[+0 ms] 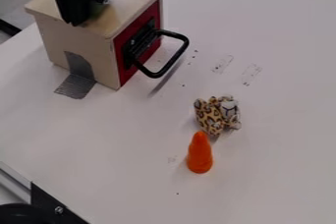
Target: Move a green object to top of the table
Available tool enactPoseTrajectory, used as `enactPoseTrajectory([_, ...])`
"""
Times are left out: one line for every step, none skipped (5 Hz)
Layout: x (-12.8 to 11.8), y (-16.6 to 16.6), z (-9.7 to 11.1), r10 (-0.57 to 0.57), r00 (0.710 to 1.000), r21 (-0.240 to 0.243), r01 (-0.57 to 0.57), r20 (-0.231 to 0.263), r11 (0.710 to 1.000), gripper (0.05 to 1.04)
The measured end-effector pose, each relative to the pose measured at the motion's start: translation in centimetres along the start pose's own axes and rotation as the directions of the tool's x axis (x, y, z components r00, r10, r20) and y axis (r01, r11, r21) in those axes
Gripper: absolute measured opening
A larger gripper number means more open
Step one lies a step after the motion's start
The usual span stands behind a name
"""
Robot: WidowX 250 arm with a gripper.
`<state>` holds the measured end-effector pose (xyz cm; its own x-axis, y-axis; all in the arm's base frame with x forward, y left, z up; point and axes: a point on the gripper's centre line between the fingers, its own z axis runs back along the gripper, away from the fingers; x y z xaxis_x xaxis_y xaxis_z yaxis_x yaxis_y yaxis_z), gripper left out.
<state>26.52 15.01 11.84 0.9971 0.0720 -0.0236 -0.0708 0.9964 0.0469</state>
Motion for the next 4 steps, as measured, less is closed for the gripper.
enactPoseTrajectory([2.4, -2.9, 2.7, -0.082, 0.994, -0.062, 0.086, 0.068, 0.994, 0.096])
enactPoseTrajectory([5.1, -6.8, 6.4, -0.174, 0.972, -0.085, 0.189, 0.158, 0.978, 0.096])
enactPoseTrajectory([8.0, -9.7, 5.7, -0.199, 0.970, -0.100, 0.213, 0.141, 0.972, 0.096])
enactPoseTrajectory([10.6, -11.8, 2.9, -0.178, 0.979, -0.105, 0.188, 0.100, 0.976, 0.096])
